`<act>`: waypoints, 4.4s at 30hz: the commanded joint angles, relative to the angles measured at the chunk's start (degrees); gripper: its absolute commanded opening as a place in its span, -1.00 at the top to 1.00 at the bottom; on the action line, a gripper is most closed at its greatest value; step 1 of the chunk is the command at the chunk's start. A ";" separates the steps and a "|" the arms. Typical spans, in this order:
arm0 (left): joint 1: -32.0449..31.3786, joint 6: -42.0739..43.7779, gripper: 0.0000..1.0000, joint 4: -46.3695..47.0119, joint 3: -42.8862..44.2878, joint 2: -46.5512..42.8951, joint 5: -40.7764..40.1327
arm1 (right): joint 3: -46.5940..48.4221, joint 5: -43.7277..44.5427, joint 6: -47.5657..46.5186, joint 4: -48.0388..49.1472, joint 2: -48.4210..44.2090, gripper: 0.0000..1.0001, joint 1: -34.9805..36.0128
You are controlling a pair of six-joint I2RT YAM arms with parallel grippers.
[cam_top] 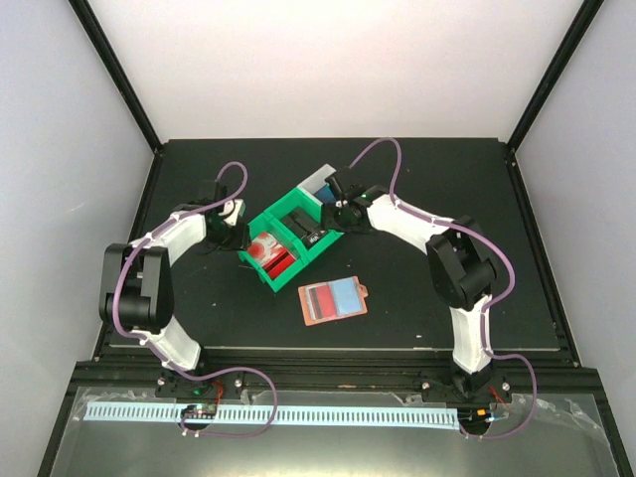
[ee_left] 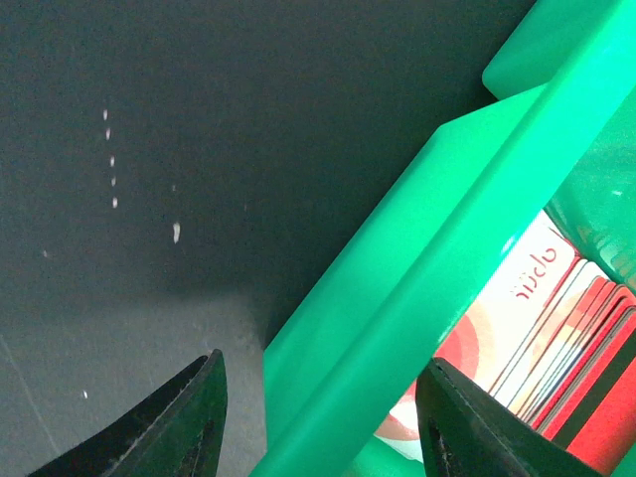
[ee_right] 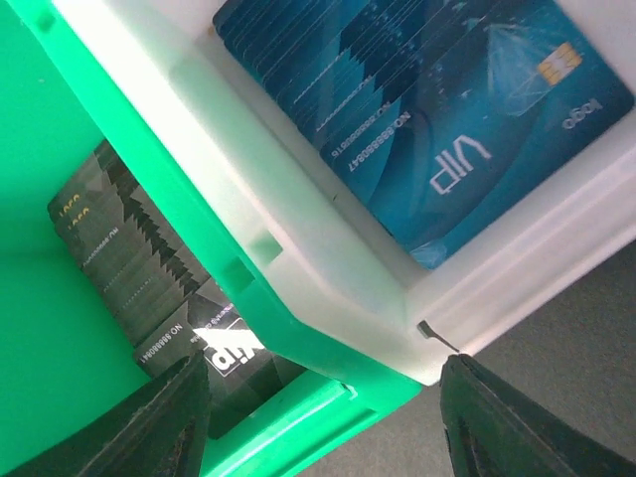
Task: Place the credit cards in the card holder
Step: Adjust the storage box at the center of the board, then pick up the credit card from the storage box.
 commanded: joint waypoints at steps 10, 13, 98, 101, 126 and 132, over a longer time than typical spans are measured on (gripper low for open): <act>-0.16 -9.09 -0.31 -4.38 -2.37 -8.74 0.46 | 4.97 5.71 10.35 -17.71 -3.65 -0.41 10.07; -1.22 -7.59 -0.43 -5.62 -0.36 -14.00 -0.12 | -0.33 1.82 13.50 -12.19 -6.47 -0.42 10.06; -23.14 15.23 -0.66 -4.81 -0.94 -1.13 0.40 | -11.39 -9.79 25.64 10.82 -0.38 0.47 3.23; -23.06 13.34 -0.63 -5.81 -0.29 0.89 -0.85 | -11.19 -9.41 25.14 10.34 -0.67 0.47 3.21; -18.91 10.27 -0.10 -5.04 2.24 2.70 -4.01 | -11.52 -9.28 24.14 9.84 -0.50 0.47 3.27; -19.08 10.97 -0.12 -5.68 2.81 5.27 -2.10 | -11.25 -9.53 24.22 10.03 0.10 0.47 3.24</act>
